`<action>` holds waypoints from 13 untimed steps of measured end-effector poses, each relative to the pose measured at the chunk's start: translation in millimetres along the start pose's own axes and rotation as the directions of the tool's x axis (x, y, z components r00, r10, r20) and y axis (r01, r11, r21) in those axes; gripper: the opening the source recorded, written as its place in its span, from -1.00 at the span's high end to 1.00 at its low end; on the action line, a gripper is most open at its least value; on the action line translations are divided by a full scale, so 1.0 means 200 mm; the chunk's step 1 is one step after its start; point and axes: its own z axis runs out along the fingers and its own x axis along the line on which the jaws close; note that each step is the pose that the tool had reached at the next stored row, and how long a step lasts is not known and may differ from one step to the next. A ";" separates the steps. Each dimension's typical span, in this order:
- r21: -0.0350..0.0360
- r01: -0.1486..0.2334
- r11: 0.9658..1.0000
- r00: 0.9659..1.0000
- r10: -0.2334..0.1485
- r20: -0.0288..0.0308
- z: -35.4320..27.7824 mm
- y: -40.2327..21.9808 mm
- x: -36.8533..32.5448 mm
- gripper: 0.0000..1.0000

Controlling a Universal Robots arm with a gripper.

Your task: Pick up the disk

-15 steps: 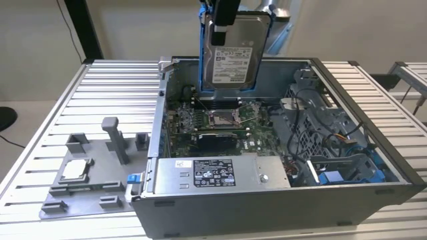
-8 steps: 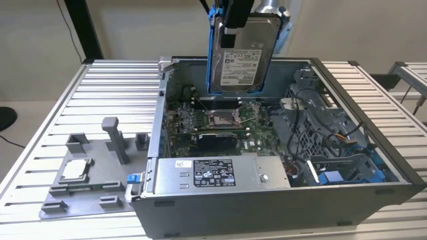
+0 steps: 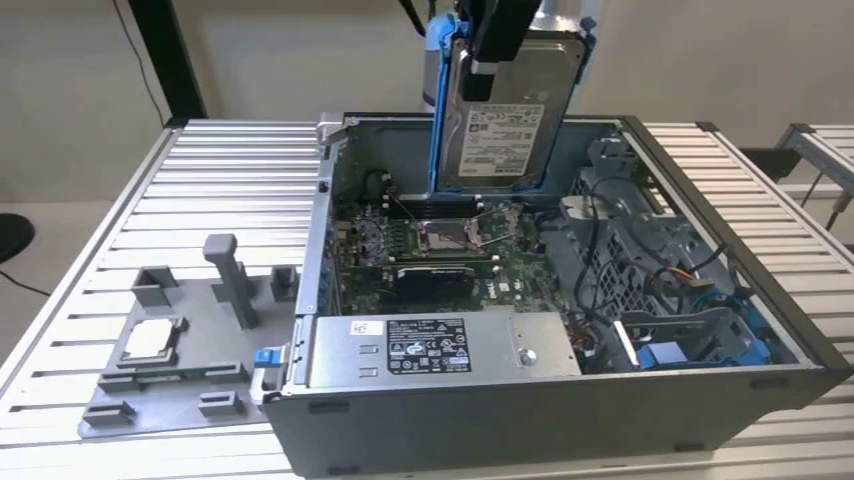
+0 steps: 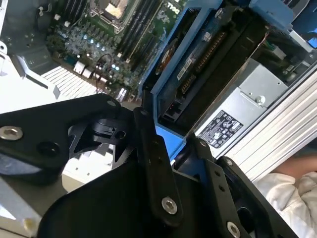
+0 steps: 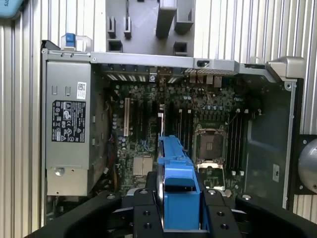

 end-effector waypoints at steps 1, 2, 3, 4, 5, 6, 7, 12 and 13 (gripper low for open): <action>0.000 0.000 1.000 1.000 0.000 0.000 -0.001 -0.009 0.006 1.00; 0.000 0.000 1.000 1.000 0.000 0.000 -0.001 -0.018 0.012 1.00; 0.000 0.000 1.000 1.000 0.000 0.000 -0.002 -0.027 0.019 1.00; 0.000 0.000 1.000 1.000 0.000 0.000 -0.003 -0.037 0.027 1.00; 0.000 0.000 1.000 1.000 0.000 0.000 -0.003 -0.046 0.034 1.00; 0.000 0.000 1.000 1.000 0.000 0.000 -0.004 -0.053 0.042 1.00; 0.000 0.000 1.000 1.000 0.000 0.000 -0.005 -0.059 0.052 1.00; 0.000 0.000 1.000 1.000 0.000 0.000 -0.009 -0.083 0.102 1.00; 0.000 0.000 1.000 1.000 0.000 0.000 -0.010 -0.087 0.112 1.00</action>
